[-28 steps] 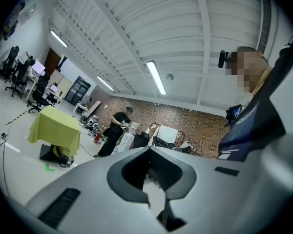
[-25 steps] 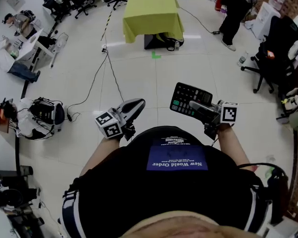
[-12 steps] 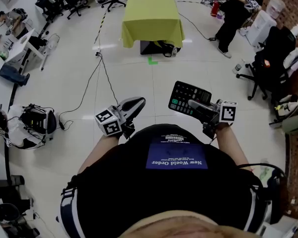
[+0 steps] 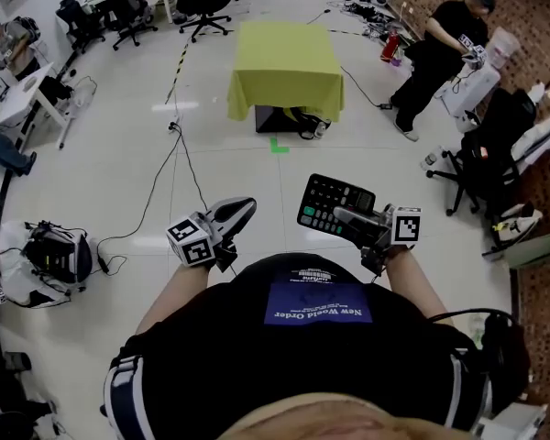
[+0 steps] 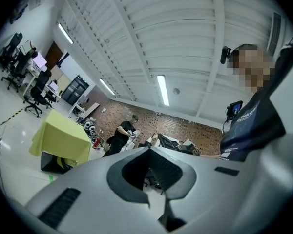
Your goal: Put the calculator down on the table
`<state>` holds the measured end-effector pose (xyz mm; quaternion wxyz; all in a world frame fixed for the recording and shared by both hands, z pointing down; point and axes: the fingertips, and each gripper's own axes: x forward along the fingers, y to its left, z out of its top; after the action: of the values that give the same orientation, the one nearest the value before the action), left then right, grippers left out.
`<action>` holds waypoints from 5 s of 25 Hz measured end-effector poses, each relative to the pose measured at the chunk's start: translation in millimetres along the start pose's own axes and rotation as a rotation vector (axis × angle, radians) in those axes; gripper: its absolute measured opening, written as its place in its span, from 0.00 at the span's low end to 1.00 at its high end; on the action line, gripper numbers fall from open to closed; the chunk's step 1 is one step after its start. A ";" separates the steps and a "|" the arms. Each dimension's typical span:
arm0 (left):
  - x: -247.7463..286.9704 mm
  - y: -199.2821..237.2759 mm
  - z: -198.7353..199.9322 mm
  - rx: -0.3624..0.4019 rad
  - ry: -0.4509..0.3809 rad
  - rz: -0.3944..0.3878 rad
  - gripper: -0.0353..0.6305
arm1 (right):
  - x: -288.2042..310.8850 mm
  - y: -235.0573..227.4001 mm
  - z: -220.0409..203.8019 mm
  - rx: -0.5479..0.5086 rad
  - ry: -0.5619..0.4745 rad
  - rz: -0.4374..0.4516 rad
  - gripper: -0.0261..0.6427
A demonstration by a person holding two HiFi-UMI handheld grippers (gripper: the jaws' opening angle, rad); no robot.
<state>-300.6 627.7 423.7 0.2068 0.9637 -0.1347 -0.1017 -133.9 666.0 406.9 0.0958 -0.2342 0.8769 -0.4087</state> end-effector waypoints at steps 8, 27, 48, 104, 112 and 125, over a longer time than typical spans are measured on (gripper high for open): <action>21.2 56.5 0.0 -0.076 -0.002 0.062 0.06 | 22.1 -52.4 42.8 0.050 0.037 0.002 0.26; 222.0 137.8 44.4 0.003 -0.026 0.205 0.06 | -11.2 -205.6 221.6 0.023 0.148 0.171 0.26; 233.7 392.9 156.5 0.022 0.065 -0.045 0.06 | 149.8 -301.7 352.1 0.032 -0.043 -0.004 0.26; 486.6 791.2 289.5 -0.053 0.064 0.000 0.06 | 300.6 -626.9 698.9 0.083 0.109 -0.033 0.26; 534.9 791.3 301.1 -0.065 0.034 0.097 0.06 | 284.3 -664.6 758.1 0.083 0.171 0.017 0.26; 498.4 792.9 295.3 -0.072 0.055 0.129 0.06 | 276.9 -704.6 756.4 0.096 0.145 -0.088 0.26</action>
<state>-77.6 -328.6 427.5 0.2509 0.9474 -0.1873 -0.0665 130.8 -369.5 460.2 0.0252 -0.2377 0.8496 -0.4701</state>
